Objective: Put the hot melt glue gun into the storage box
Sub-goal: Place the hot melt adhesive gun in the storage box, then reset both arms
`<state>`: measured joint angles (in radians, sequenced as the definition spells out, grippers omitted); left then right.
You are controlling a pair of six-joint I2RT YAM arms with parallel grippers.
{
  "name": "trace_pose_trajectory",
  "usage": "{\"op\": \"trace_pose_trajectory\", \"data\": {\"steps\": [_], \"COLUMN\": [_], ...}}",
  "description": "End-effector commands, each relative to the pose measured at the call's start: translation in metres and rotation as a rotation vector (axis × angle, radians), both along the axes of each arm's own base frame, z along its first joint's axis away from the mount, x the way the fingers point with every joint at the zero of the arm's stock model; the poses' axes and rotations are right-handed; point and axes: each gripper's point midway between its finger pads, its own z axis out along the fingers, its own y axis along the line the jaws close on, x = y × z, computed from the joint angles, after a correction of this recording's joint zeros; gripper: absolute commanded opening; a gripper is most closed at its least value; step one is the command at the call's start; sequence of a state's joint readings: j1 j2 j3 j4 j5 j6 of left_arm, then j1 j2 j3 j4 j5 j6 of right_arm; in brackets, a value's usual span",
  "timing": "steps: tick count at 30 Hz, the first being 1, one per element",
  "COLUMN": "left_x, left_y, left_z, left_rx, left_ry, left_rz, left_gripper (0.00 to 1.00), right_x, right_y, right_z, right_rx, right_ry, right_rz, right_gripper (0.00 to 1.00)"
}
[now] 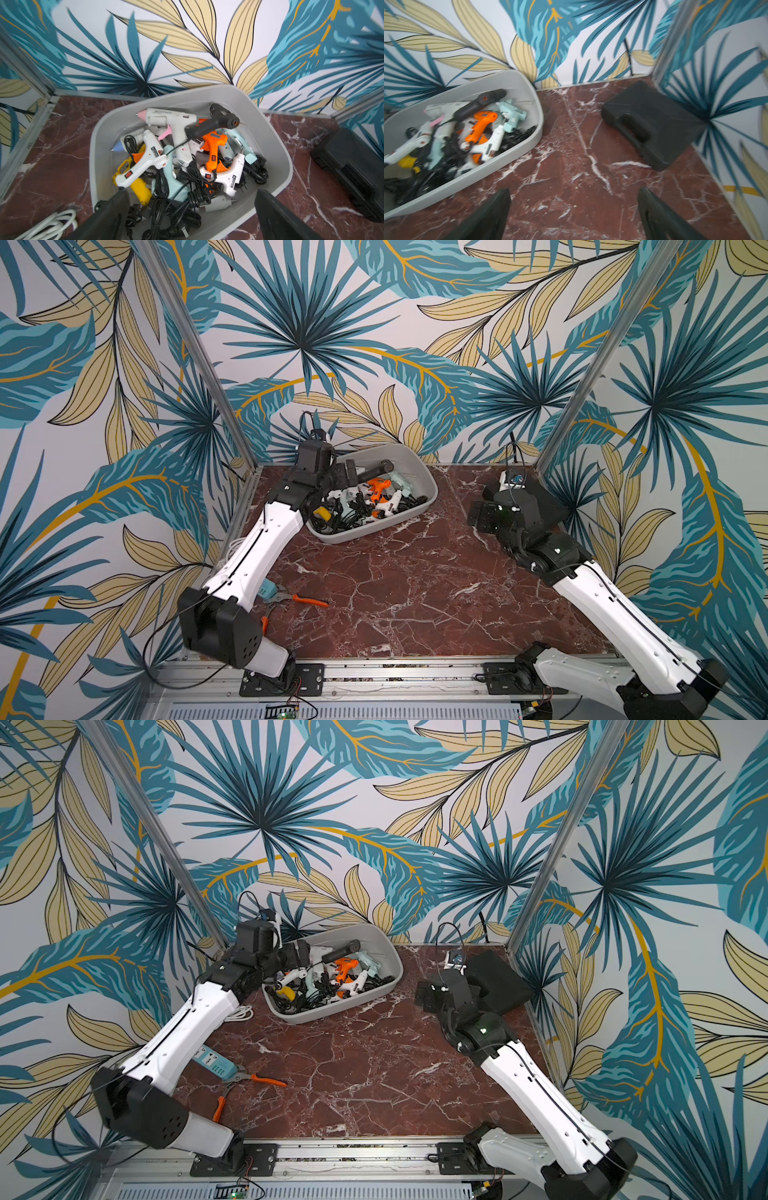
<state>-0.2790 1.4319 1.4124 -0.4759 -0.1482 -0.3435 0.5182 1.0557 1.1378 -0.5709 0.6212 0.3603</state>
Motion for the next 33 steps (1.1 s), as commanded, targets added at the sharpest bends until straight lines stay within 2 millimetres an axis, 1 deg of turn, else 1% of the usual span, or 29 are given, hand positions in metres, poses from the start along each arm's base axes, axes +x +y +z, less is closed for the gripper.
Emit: {"op": "trace_pose_trajectory", "data": {"steps": [1, 3, 4, 7, 9, 11, 17, 18, 20, 24, 29, 33], "left_x": [-0.011, -0.027, -0.033, -0.052, -0.062, -0.067, -0.075, -0.077, -0.079, -0.082, -0.083, -0.080], "left_y": [0.042, 0.062, 0.068, 0.085, 0.093, 0.103, 0.144, 0.150, 0.158, 0.166, 0.173, 0.173], "left_z": [-0.006, -0.009, -0.011, -0.030, -0.046, -0.062, -0.121, -0.129, -0.140, -0.155, -0.167, -0.174], "left_rx": [0.077, 0.130, 0.152, 0.216, 0.236, 0.226, 0.157, 0.144, 0.128, 0.112, 0.120, 0.109], "left_ry": [-0.090, -0.144, -0.167, -0.209, -0.224, -0.212, -0.109, -0.103, -0.105, -0.112, -0.139, -0.188], "left_rz": [0.122, 0.168, 0.183, 0.210, 0.224, 0.243, 0.377, 0.394, 0.411, 0.398, 0.361, 0.314], "left_gripper": [1.00, 1.00, 1.00, 1.00, 1.00, 1.00, 1.00, 1.00, 1.00, 1.00, 1.00, 1.00], "right_x": [-0.021, -0.034, -0.039, -0.053, -0.060, -0.066, -0.070, -0.070, -0.068, -0.057, -0.033, -0.012], "right_y": [-0.046, -0.063, -0.069, -0.082, -0.088, -0.097, -0.114, -0.117, -0.123, -0.130, -0.130, -0.127], "right_z": [-0.010, -0.020, -0.026, -0.044, -0.055, -0.066, -0.093, -0.098, -0.108, -0.126, -0.139, -0.146], "right_rx": [-0.159, -0.212, -0.232, -0.268, -0.288, -0.309, -0.287, -0.267, -0.230, -0.202, -0.196, -0.161], "right_ry": [-0.029, -0.045, -0.050, -0.073, -0.095, -0.118, -0.189, -0.192, -0.191, -0.155, -0.126, -0.139], "right_rz": [-0.171, -0.226, -0.238, -0.255, -0.258, -0.280, -0.318, -0.326, -0.339, -0.338, -0.310, -0.272], "right_gripper": [1.00, 1.00, 0.99, 1.00, 0.99, 1.00, 0.99, 0.99, 0.99, 0.99, 1.00, 1.00]}}
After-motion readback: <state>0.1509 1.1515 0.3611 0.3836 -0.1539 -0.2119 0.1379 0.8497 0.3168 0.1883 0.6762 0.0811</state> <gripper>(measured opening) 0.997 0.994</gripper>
